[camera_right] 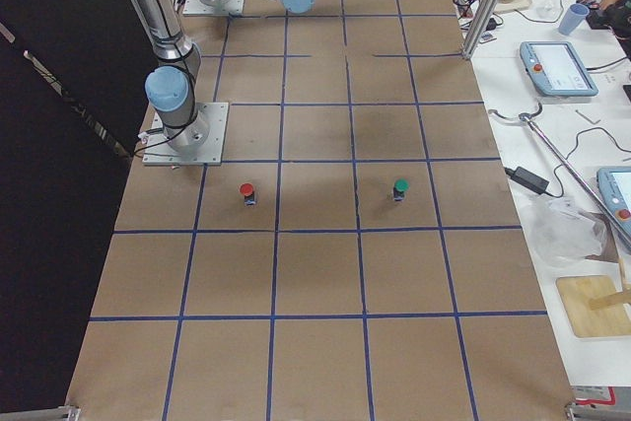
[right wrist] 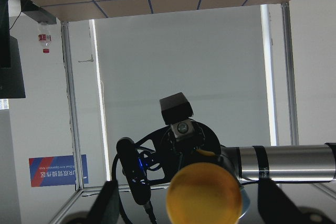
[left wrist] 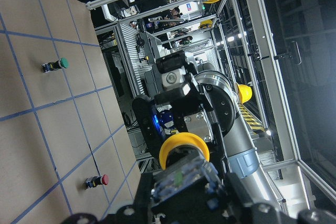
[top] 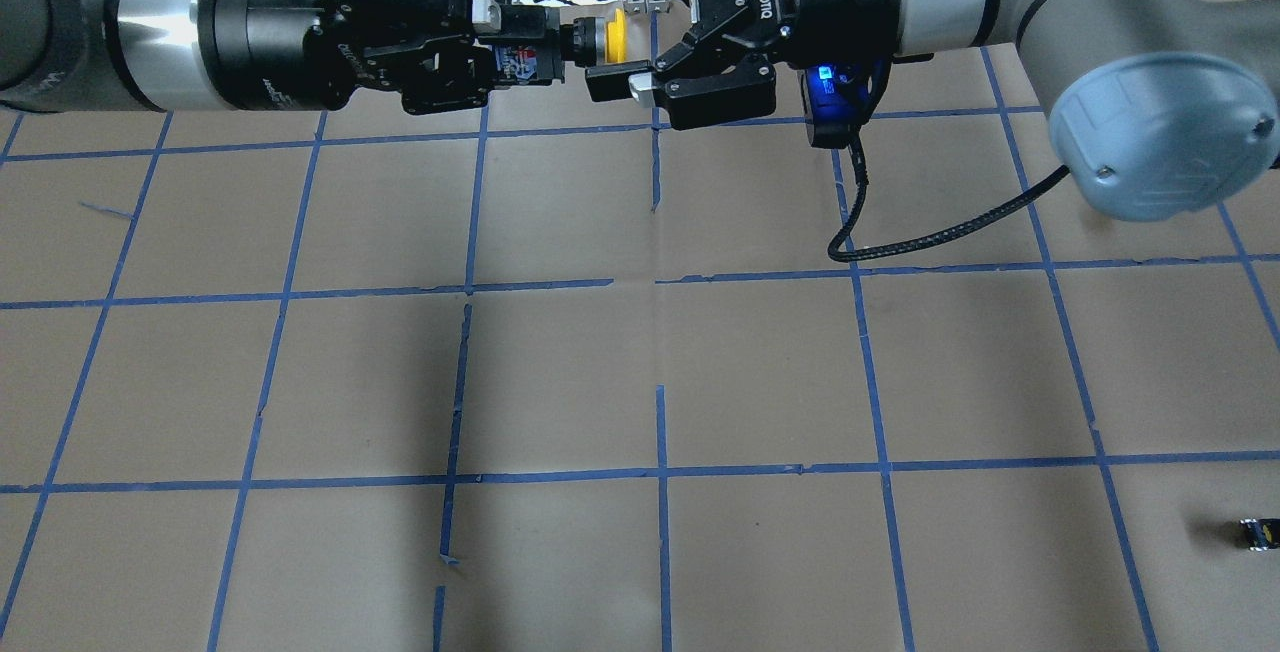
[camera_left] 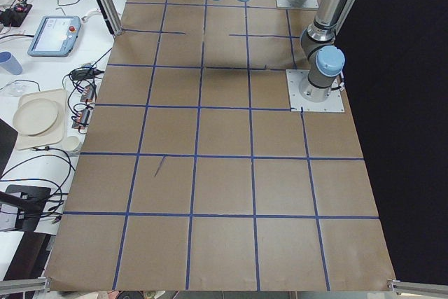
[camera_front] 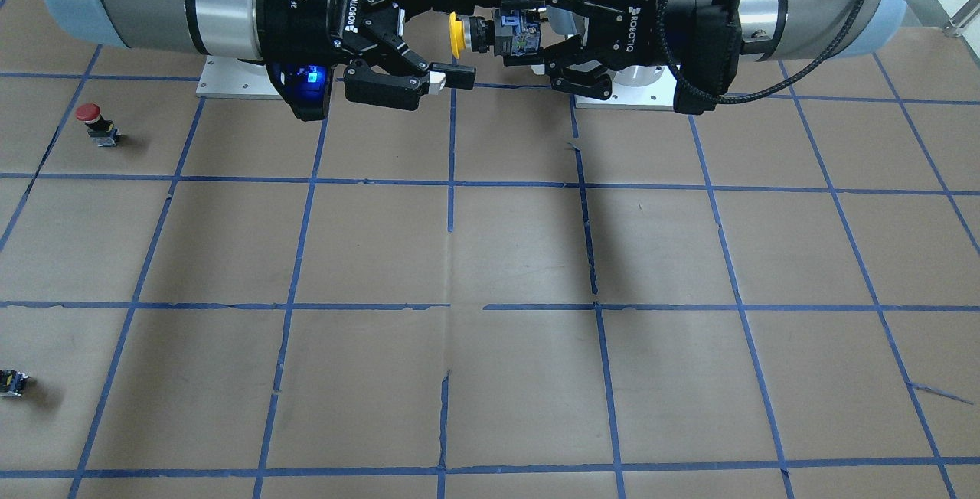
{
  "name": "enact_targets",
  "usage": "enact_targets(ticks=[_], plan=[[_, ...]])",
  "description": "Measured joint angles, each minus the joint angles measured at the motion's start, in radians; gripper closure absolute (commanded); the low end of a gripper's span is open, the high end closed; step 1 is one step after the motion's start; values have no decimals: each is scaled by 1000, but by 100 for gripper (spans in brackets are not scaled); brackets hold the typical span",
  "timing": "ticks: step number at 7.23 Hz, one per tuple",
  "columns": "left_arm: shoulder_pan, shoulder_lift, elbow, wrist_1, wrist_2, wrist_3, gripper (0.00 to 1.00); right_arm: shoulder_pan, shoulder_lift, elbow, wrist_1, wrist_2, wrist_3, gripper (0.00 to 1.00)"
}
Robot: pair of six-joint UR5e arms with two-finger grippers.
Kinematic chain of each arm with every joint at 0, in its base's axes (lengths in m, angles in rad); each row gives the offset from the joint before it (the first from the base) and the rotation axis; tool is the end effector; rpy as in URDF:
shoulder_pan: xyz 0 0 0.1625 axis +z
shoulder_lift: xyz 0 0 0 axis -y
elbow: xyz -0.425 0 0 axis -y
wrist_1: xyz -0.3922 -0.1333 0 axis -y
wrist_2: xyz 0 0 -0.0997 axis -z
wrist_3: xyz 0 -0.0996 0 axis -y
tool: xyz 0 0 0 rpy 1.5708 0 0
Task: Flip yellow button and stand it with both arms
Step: 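Close the right gripper on the button's body beside the yellow cap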
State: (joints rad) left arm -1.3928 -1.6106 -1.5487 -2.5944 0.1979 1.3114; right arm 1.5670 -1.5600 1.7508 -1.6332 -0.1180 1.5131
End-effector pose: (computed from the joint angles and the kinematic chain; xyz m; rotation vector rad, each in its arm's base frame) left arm -0.1490 -0.4764 0.4843 -0.2128 -1.6607 0.2026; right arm 0.2304 -0.4879 0.4887 1.3452 1.2665 1.2090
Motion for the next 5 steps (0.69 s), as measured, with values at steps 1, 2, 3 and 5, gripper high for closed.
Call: enact_targets(ticks=[1, 2, 3, 5], plan=[[0, 0, -4, 0, -3, 2, 79, -2, -1, 5, -1, -1, 1, 45], [0, 1, -5, 0, -8, 5, 79, -3, -1, 6, -2, -2, 1, 56], [0, 1, -5, 0, -12, 6, 79, -3, -1, 7, -2, -2, 1, 70], [0, 2, -6, -1, -14, 6, 63, -5, -3, 7, -2, -2, 1, 87]])
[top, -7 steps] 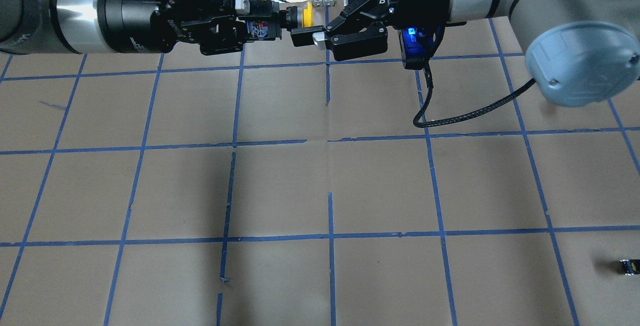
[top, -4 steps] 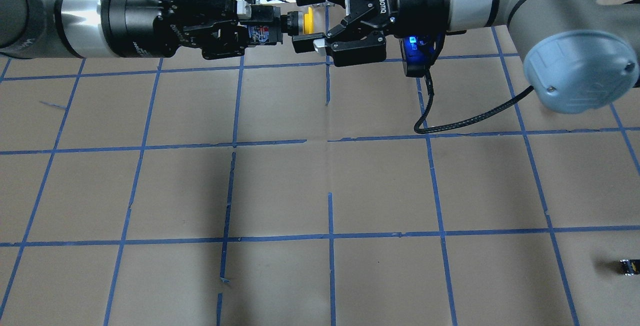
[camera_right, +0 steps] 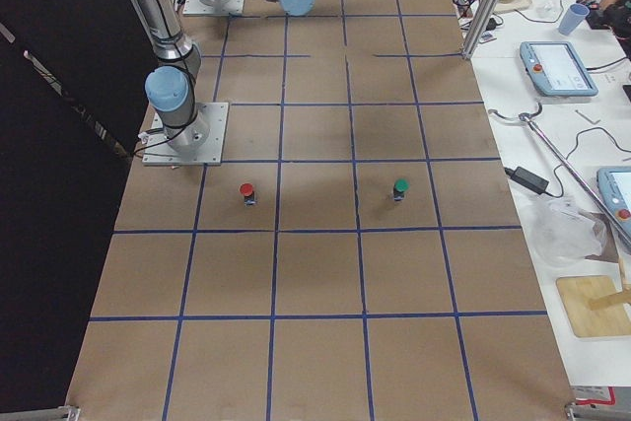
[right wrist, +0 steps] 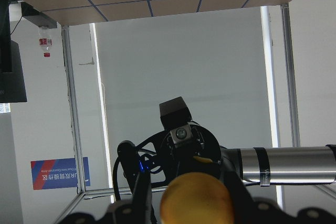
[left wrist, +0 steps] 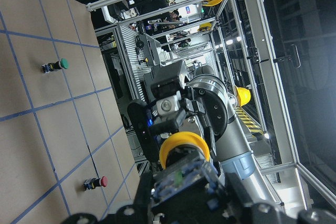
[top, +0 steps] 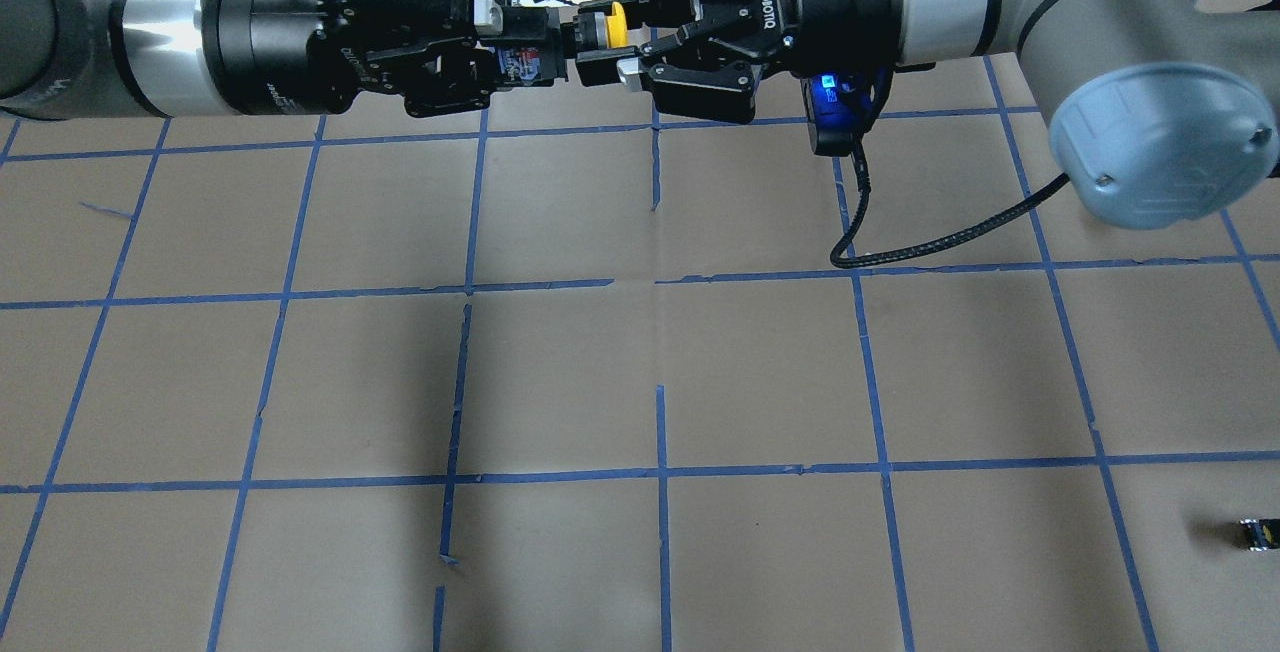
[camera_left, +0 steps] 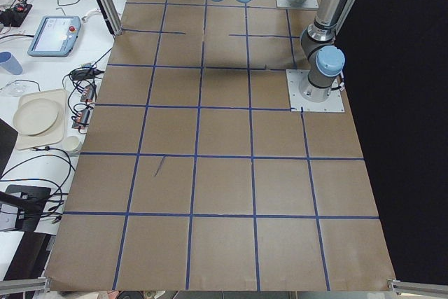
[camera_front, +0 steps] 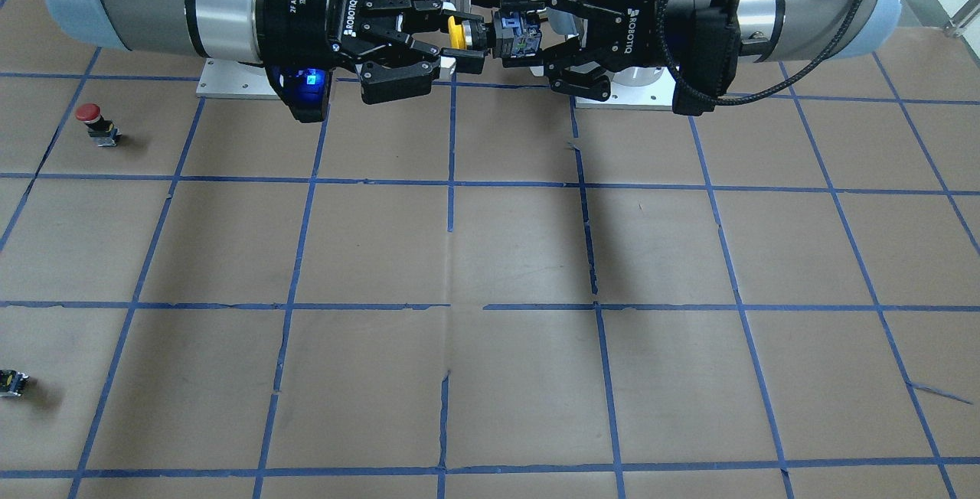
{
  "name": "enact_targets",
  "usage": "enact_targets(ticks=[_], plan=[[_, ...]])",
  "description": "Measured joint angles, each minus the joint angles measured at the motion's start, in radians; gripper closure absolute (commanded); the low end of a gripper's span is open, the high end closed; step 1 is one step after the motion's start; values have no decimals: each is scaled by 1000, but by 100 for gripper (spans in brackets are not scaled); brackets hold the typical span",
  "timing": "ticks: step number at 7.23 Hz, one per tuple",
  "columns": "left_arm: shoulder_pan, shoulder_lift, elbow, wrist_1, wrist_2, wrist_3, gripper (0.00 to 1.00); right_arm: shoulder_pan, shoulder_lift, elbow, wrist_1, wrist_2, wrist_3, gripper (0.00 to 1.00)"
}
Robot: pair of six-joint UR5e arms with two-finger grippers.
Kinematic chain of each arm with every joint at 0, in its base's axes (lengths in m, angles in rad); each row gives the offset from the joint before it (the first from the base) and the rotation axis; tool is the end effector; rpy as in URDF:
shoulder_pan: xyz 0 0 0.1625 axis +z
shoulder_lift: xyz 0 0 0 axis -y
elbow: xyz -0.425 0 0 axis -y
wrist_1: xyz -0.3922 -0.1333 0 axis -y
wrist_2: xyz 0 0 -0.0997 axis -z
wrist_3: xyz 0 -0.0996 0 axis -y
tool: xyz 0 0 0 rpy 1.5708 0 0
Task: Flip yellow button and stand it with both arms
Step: 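Close the right gripper on the button's body beside the yellow cap, then open the left gripper and pull it back while the right gripper takes the button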
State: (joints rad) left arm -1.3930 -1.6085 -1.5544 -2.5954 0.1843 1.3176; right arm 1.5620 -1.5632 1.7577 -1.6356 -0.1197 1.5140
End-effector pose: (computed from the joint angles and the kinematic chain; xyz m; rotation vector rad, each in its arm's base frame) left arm -0.1493 -0.4762 0.4834 -0.2049 -1.6545 0.2138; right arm 0.2279 -0.4874 0.4870 1.3504 1.2628 1.2065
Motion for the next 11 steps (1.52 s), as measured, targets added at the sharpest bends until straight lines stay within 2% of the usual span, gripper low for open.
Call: enact_targets(ticks=[1, 2, 4, 5, 9, 11], plan=[[0, 0, 0, -1, 0, 0, 41, -1, -1, 0, -1, 1, 0, 88], [0, 0, -1, -2, 1, -2, 23, -2, -1, -1, -2, 2, 0, 89], [0, 1, -2, -4, 3, -4, 14, -4, -1, -2, -3, 6, 0, 90], [0, 1, -2, -5, 3, -6, 6, -5, -1, -2, -3, 6, 0, 90], [21, -9, 19, -2, 13, -124, 1, -74, -8, -11, -12, -22, 0, 90], [25, -26, 49, 31, 15, -266, 1, -124, -65, -13, -43, -94, -40, 90]])
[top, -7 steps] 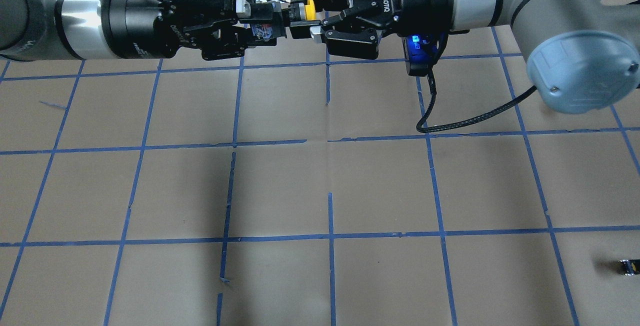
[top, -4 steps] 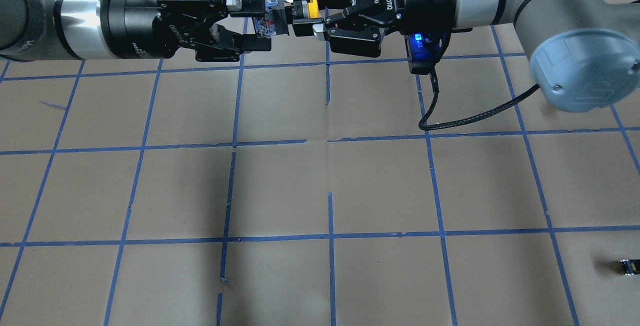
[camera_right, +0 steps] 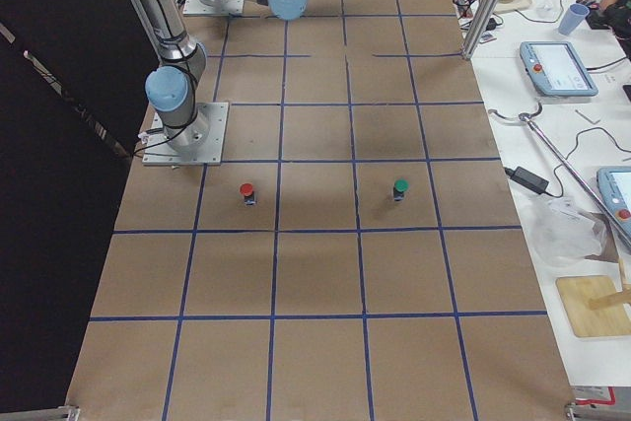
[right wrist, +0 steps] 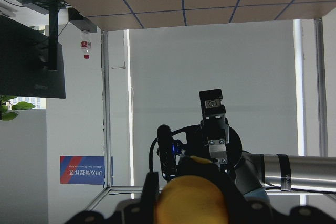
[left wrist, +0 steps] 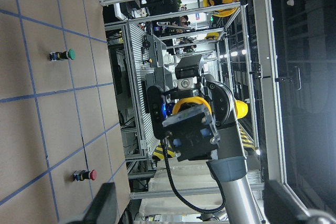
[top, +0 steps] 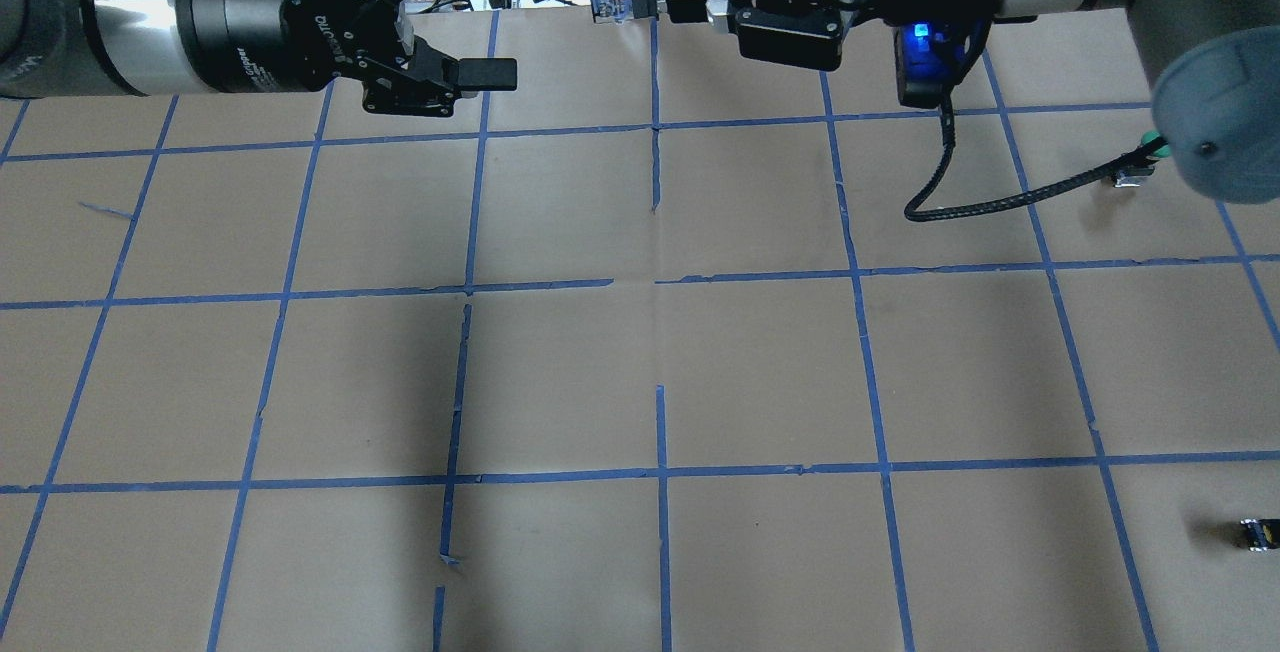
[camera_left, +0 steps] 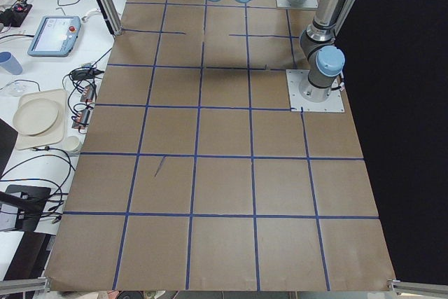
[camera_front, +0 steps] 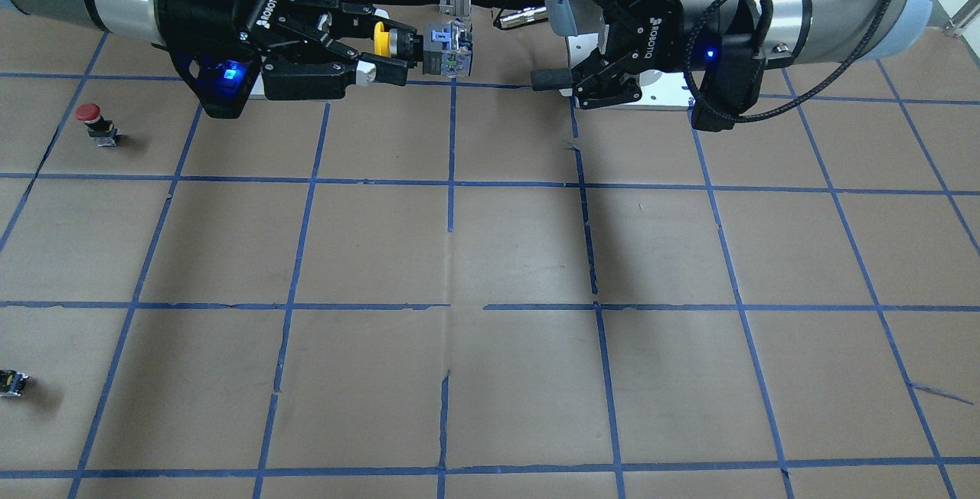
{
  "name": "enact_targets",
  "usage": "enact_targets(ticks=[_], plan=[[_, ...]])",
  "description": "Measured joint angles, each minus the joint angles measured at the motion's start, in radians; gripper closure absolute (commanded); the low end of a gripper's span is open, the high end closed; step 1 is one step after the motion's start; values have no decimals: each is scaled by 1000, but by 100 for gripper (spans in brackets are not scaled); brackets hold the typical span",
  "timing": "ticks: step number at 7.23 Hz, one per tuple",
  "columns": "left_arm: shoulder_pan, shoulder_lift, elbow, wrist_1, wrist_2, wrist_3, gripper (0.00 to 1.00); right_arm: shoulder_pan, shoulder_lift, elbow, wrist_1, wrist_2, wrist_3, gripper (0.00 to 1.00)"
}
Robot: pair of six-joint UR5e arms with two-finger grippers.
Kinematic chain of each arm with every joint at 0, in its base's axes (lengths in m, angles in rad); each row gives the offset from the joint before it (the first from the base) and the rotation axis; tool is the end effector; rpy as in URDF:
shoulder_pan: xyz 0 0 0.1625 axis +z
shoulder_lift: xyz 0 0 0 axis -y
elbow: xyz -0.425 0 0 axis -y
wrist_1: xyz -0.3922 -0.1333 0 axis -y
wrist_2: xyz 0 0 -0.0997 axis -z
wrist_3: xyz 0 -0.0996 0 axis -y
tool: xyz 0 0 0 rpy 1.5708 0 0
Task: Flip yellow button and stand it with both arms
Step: 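Open the left gripper and pull it back while the right gripper takes the button, then carry the button with the right gripper, cap up, toward the far table corner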
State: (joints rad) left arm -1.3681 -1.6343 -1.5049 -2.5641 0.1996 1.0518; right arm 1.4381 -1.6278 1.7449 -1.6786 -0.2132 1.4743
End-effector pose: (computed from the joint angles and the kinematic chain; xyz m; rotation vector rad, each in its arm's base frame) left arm -0.1341 -0.4944 0.4934 -0.0140 -1.6800 0.0654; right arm 0.1671 -0.4912 0.5190 1.3660 1.3075 0.9551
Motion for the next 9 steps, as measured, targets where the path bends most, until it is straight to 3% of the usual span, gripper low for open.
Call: enact_targets(ticks=[1, 2, 4, 7, 9], plan=[[-2, -18, 12, 101, 19, -128, 1, -8, -52, 26, -1, -73, -102, 90], [-5, -44, 20, 291, 84, -284, 1, -12, -94, 69, 0, -147, -220, 90], [-1, -83, 35, 550, 311, -436, 1, -12, -128, 118, 5, -300, -436, 90], [-10, -171, 122, 706, 703, -560, 1, -9, -136, 126, 49, -503, -792, 91], [-73, -226, 194, 772, 953, -588, 1, -13, -137, 119, 159, -756, -1166, 92]])
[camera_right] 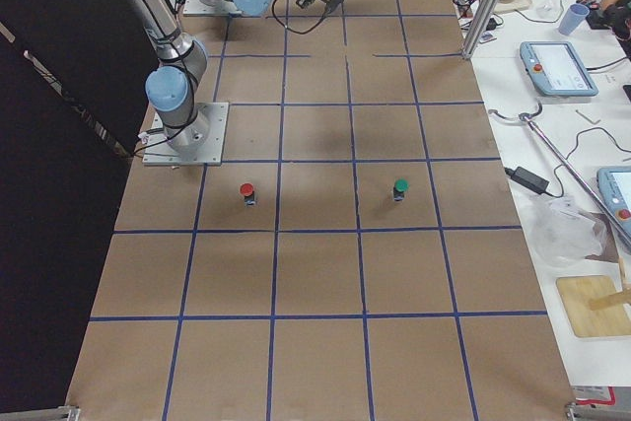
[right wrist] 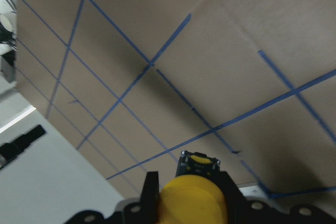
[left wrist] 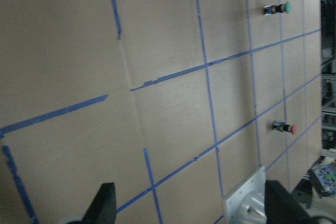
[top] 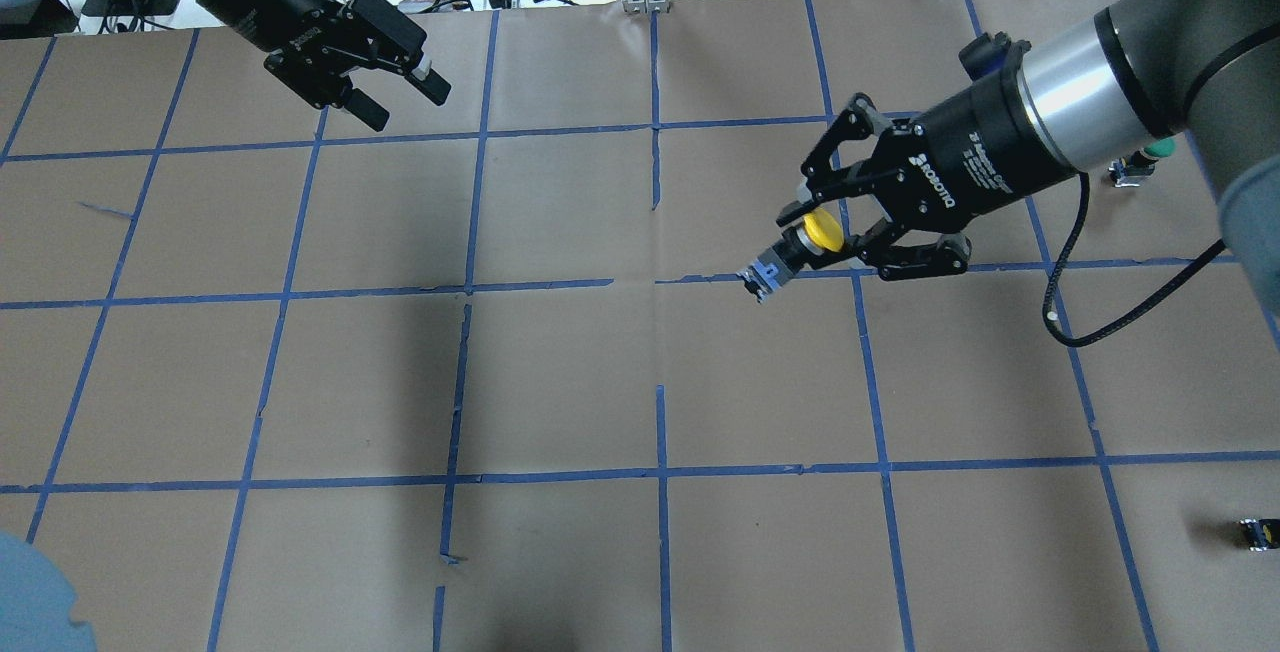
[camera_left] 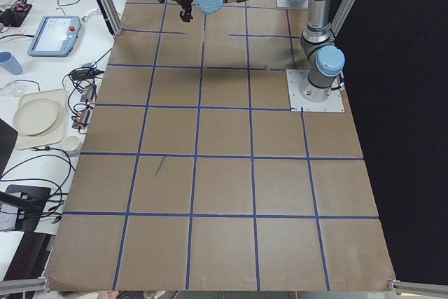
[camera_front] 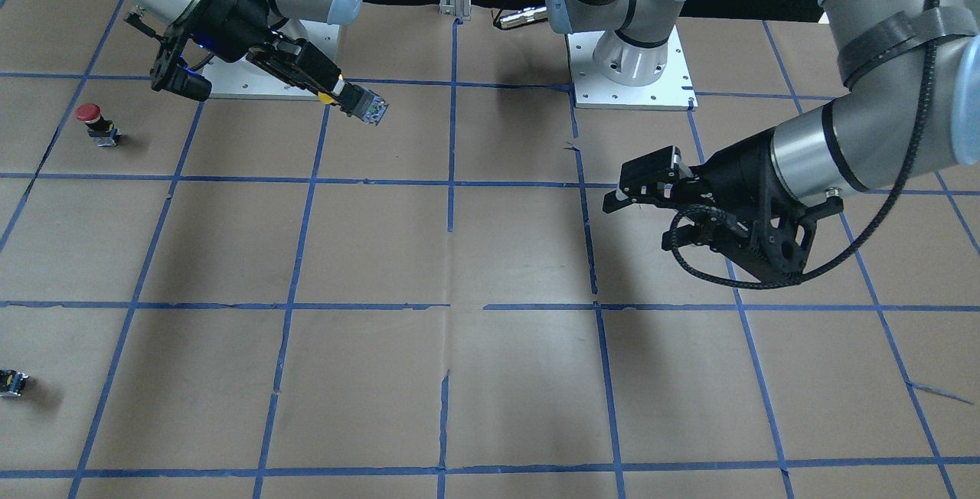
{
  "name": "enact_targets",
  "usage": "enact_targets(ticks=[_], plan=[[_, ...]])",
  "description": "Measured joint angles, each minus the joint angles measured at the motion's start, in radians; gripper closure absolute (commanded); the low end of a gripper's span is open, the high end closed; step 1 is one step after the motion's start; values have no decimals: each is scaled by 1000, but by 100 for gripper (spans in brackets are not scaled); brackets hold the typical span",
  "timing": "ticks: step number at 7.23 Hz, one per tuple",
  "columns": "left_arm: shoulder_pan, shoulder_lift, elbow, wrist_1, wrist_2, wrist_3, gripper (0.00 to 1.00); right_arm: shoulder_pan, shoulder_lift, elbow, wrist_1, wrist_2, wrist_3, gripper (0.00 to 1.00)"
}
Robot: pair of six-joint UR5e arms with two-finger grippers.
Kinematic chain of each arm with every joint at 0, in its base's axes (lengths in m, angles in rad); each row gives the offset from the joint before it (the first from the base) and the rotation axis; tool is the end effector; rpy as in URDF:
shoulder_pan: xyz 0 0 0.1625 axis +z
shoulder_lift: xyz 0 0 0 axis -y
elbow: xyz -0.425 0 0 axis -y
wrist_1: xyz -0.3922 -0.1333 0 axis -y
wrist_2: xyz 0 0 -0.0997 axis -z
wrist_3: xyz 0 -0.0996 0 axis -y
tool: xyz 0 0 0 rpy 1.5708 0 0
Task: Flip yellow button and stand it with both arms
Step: 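Carry the button with the right gripper, cap up, toward the far table corner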
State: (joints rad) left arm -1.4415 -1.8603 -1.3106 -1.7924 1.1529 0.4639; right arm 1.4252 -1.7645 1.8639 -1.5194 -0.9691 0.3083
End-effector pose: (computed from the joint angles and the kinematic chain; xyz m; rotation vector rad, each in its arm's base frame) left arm -0.0965 -0.6048 0.4454 -0.3737 -2.6412 -0.1564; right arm 0.1304 -0.4180 0.4445 0.6301 2.4638 0.2555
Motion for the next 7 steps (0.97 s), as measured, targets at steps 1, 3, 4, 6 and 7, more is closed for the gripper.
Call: enact_targets(ticks=[1, 3, 4, 6, 7], plan=[[-59, 17, 15, 12, 127, -35, 1, -2, 1, 1, 24, -140, -177, 92], [-145, 136, -13, 14, 278, -163, 1, -15, 4, 8, 27, -332, -513, 92], [-152, 199, -49, 32, 305, -257, 1, -46, 6, 17, 17, -415, -720, 92], [-120, 254, -132, 100, 437, -402, 1, -179, 8, 83, -83, -477, -1154, 92], [-113, 275, -177, 129, 482, -419, 1, -249, 9, 133, -167, -485, -1351, 92]])
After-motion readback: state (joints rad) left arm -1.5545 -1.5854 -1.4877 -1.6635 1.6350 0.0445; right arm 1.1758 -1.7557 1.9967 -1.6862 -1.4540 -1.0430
